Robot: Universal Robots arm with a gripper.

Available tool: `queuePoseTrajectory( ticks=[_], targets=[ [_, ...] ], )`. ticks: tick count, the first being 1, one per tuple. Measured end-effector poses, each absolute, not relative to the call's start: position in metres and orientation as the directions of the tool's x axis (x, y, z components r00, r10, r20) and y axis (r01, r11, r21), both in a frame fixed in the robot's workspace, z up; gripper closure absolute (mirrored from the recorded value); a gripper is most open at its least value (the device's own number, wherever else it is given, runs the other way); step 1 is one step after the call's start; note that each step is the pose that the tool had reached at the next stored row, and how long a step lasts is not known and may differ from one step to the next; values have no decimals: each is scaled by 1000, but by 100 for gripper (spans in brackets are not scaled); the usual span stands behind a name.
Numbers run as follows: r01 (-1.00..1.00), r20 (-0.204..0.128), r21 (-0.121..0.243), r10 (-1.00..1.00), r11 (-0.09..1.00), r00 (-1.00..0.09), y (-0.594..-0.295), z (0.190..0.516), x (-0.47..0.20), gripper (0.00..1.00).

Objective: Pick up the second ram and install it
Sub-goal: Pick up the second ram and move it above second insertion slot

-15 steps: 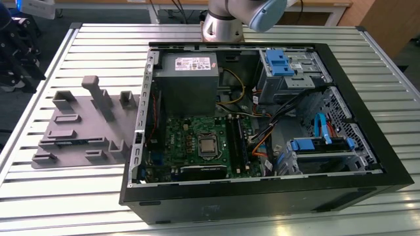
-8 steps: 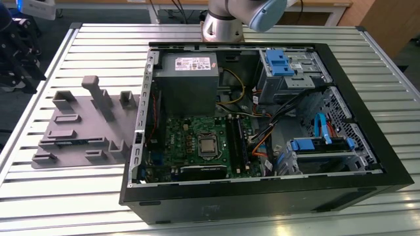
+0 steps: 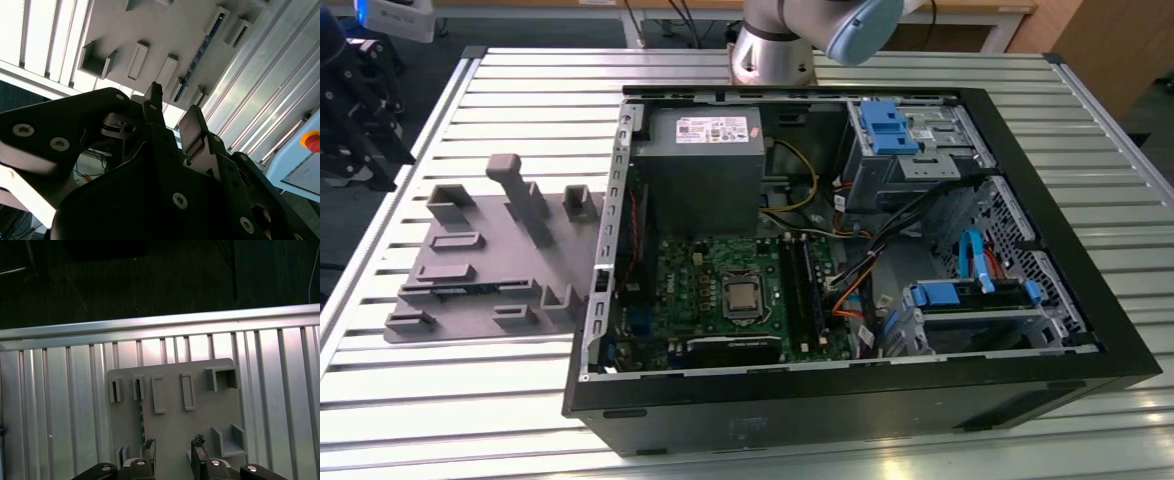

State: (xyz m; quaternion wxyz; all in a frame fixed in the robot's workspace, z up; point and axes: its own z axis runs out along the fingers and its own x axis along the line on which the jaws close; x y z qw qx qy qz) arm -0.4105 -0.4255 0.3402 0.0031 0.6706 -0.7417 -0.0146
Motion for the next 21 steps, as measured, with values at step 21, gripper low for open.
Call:
queuePoseTrajectory(
  ticks=[21],
  targets=[
    [-995,-20,26,-995,100,-100,-426,336,-411,59]
  ],
)
